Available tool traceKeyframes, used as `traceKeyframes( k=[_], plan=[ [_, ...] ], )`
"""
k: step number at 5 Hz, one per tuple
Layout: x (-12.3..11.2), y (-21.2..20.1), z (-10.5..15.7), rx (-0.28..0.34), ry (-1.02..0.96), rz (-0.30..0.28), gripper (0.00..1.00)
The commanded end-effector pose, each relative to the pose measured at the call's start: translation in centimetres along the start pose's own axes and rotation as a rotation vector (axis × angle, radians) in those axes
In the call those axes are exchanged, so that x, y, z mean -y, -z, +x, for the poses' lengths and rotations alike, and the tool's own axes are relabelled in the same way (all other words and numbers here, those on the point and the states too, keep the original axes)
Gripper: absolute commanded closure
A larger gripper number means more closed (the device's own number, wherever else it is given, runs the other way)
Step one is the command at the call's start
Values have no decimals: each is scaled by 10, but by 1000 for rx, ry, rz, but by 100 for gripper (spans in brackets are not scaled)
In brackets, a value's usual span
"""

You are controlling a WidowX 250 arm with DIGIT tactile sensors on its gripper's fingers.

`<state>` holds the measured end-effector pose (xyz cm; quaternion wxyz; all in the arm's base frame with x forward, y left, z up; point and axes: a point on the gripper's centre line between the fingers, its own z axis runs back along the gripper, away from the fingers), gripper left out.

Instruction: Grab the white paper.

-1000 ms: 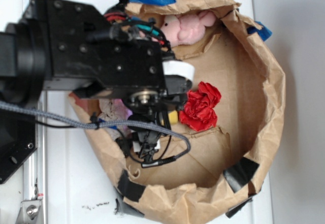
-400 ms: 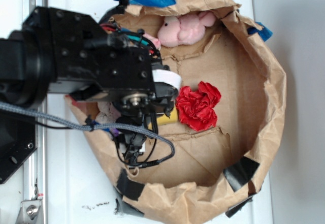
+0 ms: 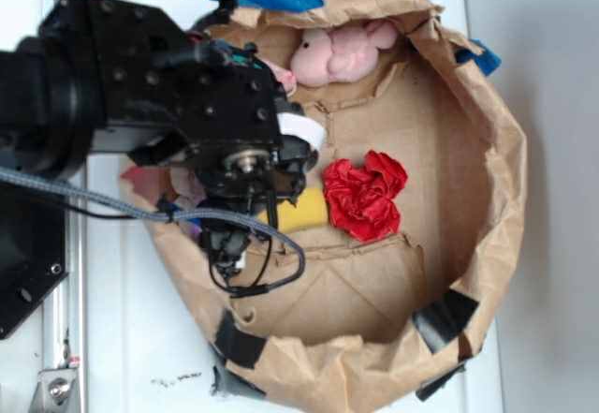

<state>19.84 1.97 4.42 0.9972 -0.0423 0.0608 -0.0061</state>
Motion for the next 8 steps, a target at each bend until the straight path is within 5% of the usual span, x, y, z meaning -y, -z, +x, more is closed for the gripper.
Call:
traceKeyframes(
  k=[1, 4, 5, 7, 8],
  plan=[
    [-6, -12, -4, 13, 14, -26, 0],
    [-8, 16, -6, 24, 35, 24, 0],
    [-8, 14, -5, 53, 35, 26, 100],
    [-9, -2, -4, 62, 75, 27, 100],
    [-5, -43, 0, 117, 113, 11, 100]
  ],
)
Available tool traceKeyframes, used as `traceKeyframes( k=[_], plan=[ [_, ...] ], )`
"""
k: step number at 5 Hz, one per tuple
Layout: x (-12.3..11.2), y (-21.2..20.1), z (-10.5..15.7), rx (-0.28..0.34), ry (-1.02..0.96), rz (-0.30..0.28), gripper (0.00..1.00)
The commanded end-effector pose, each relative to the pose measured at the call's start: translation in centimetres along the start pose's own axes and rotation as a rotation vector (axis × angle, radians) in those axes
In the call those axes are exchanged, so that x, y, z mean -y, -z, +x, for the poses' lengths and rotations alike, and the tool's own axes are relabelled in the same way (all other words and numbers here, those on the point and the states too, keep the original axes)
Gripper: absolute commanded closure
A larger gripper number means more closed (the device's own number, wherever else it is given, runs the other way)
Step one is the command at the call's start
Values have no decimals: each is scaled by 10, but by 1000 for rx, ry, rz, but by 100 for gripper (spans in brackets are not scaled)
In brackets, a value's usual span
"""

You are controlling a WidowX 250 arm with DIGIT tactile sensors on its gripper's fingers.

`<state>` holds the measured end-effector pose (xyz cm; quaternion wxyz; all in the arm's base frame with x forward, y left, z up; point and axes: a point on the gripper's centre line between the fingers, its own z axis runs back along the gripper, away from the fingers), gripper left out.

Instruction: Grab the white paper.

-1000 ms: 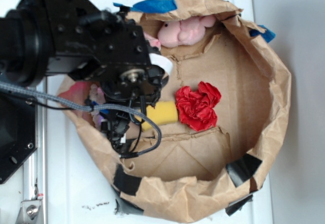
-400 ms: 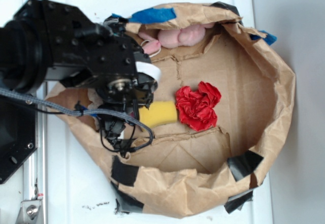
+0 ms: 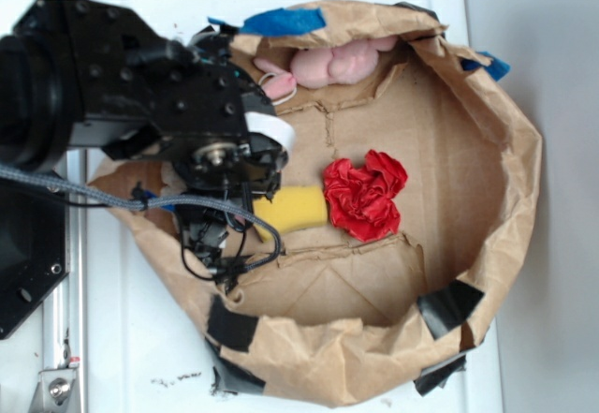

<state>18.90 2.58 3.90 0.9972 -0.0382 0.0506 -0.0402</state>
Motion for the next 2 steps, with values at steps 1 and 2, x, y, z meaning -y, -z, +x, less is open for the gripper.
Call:
traceKeyframes(
  k=[1, 2],
  plan=[
    [4, -94, 15, 190, 52, -31, 100],
    [12, -129, 20, 287, 50, -10, 100]
  ],
)
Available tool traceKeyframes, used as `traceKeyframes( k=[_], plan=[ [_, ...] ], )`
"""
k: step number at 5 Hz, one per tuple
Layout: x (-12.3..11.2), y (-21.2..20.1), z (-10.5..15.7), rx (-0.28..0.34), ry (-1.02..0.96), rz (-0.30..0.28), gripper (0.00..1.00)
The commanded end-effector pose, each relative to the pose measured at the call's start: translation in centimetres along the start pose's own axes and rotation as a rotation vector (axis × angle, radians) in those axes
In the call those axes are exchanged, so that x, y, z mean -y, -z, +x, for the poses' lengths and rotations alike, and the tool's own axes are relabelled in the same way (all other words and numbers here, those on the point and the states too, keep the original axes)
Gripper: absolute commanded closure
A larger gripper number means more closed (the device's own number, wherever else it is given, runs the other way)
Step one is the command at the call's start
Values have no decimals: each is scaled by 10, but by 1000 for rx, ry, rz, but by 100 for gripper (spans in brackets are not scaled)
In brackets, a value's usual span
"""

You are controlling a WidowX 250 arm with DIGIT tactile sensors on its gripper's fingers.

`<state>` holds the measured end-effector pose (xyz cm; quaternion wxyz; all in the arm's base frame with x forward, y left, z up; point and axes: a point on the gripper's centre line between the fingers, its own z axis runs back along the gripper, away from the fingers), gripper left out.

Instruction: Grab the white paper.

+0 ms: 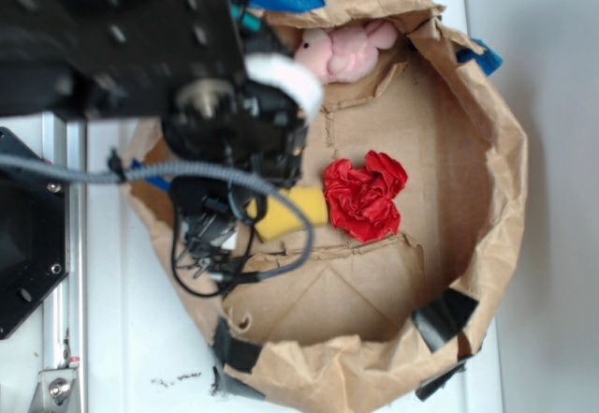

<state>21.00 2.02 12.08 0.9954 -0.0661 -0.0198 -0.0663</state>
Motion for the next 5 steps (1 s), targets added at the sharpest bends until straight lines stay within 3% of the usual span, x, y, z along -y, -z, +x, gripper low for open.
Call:
traceKeyframes(
  k=[1, 3, 5],
  plan=[
    [14, -59, 24, 202, 12, 62, 100],
    [21, -48, 58, 178, -49, 140, 100],
    [17, -48, 67, 165, -83, 122, 100]
  ],
)
